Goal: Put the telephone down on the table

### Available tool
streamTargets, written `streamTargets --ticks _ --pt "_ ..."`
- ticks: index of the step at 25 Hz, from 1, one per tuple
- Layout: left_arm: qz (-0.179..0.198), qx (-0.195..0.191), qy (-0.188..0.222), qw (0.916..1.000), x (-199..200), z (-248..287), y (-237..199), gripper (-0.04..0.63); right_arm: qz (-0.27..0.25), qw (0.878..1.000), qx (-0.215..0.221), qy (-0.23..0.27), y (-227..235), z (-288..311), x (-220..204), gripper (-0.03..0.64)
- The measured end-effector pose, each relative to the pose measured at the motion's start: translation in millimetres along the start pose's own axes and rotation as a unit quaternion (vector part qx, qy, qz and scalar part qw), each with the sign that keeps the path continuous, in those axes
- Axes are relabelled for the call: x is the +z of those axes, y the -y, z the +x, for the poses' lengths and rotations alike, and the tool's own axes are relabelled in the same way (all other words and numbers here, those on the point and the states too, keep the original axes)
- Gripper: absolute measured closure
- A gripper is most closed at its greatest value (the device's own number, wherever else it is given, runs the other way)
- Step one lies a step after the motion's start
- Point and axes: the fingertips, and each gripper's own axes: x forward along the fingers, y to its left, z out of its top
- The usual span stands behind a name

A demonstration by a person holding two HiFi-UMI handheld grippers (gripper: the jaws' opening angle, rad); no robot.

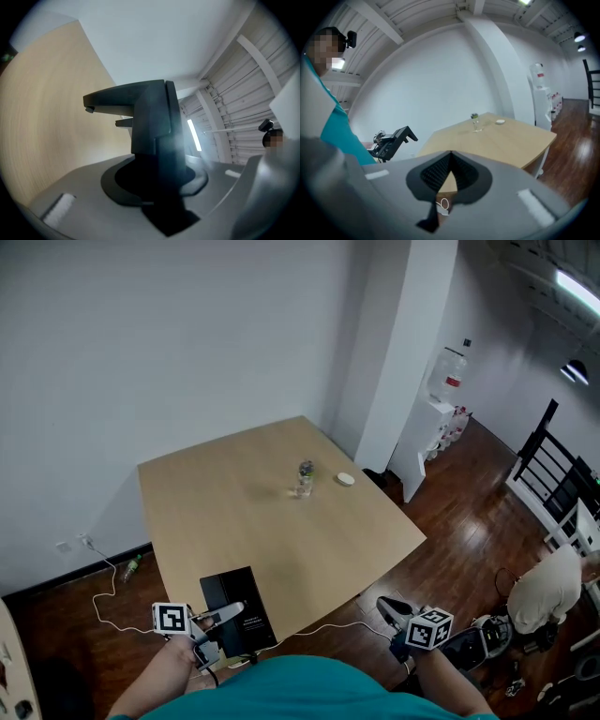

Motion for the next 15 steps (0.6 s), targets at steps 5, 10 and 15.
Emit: streamTargets --ticks 5,10,15 --pt "-0.011 0.004 -0.008 0.9999 22.8 31.8 -12.0 0.428 0.009 1.0 -0.008 -0.003 31.2 16.9 21.9 0.616" --pt "-0.014 0.035 -0.005 0.9993 30.4 55.0 -28.0 0.428 0.019 1.0 0.001 -0.003 73.3 35.3 33.3 0.615" --pt "-0.014 0.05 0.034 0.9981 37.2 111.6 -40.6 0.428 0.003 0.999 0.047 -0.022 133.1 59.2 45.3 0.616"
